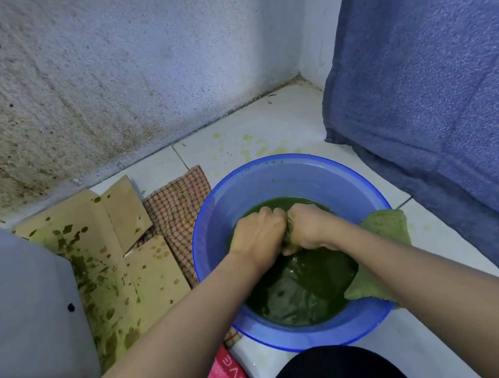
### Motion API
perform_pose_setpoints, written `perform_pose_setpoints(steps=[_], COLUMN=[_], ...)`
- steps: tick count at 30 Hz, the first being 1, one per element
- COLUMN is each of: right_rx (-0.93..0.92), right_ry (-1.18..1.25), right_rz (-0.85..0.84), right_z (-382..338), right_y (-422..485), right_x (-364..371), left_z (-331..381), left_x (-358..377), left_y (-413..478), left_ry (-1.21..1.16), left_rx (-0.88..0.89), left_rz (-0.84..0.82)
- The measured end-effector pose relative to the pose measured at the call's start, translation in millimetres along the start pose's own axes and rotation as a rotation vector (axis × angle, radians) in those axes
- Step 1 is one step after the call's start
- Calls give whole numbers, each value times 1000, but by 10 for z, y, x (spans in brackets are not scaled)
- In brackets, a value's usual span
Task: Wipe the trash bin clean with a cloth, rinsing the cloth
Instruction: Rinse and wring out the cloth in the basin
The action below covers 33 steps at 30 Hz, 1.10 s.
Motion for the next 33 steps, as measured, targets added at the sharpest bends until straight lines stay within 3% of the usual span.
perform_pose_setpoints(steps=[4, 8, 16, 33], right_rx=[-35, -115, -283, -345], right_ry=[-213, -343, -363, -367], right_rz=[210, 308, 462, 513], right_z=[-58, -110, -291, -328], right_y=[-39, -117, -262, -298], right_x=[-68, -80, -381, -305], left_z=[-35, -87, -239, -308], left_x=[82, 157, 15, 59], left_y=[22, -6, -9, -122], left_ry=[-102, -237, -709, -1024], left_rx=[-79, -138, -246, -365], left_rz=[-83, -133, -68, 39])
Point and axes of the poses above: each hand's wrist, its own y-axis towards the middle knuckle, its own x-axis out of the palm, z = x × y, the point moved 8 cm from there along y, towards the middle knuckle, and after that the axes turned 2 degrees about z, right-handed, at the moved point
